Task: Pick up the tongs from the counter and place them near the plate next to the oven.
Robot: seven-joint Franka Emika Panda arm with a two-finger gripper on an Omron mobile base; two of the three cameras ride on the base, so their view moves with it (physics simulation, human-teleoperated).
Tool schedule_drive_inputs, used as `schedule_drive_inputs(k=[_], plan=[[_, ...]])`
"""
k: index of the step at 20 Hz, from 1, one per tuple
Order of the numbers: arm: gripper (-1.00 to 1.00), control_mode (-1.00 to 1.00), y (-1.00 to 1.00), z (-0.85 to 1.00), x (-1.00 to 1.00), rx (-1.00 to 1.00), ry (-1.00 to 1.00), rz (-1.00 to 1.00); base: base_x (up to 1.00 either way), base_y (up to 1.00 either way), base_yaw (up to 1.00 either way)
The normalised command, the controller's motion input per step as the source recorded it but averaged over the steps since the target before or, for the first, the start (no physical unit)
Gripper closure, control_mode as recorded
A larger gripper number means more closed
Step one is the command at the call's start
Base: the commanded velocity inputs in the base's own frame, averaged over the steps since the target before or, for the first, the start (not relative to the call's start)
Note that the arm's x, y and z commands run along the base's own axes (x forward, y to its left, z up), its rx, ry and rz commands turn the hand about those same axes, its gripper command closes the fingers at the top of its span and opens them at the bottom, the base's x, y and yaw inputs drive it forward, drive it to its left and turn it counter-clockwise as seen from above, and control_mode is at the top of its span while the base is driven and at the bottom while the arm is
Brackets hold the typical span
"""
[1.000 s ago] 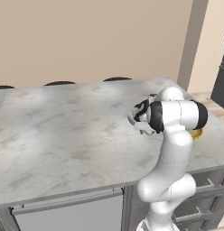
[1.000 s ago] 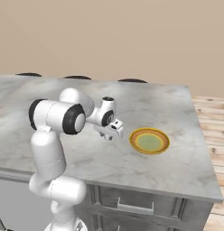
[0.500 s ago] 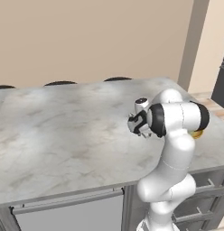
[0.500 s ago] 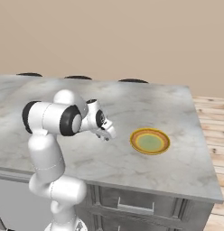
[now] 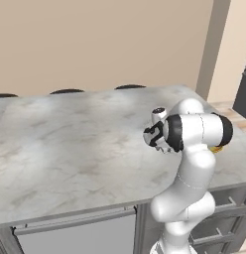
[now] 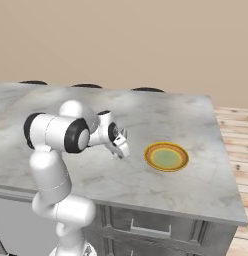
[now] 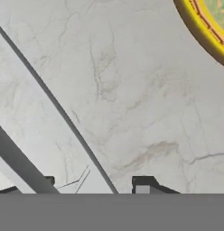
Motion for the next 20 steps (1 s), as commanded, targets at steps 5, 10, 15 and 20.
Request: schedule_drive_inputs(k=[5, 10, 15, 20], plan=[[1.00, -1.00, -0.32, -0.09, -0.54, 0.05, 0.06, -0.25, 0.00, 0.00, 0.00], [1.00, -1.00, -0.22, -0.19, -0.30, 0.01, 0.10, -0.21, 0.00, 0.00, 0.00], [-1.00, -1.00, 0.00, -0.20, -0.06, 0.00, 0.13, -0.10, 0.00, 0.00, 0.00], [-1.00, -1.00, -0.01, 0.03, -0.20, 0.00, 0.06, -0.03, 0.00, 0.00, 0.00]])
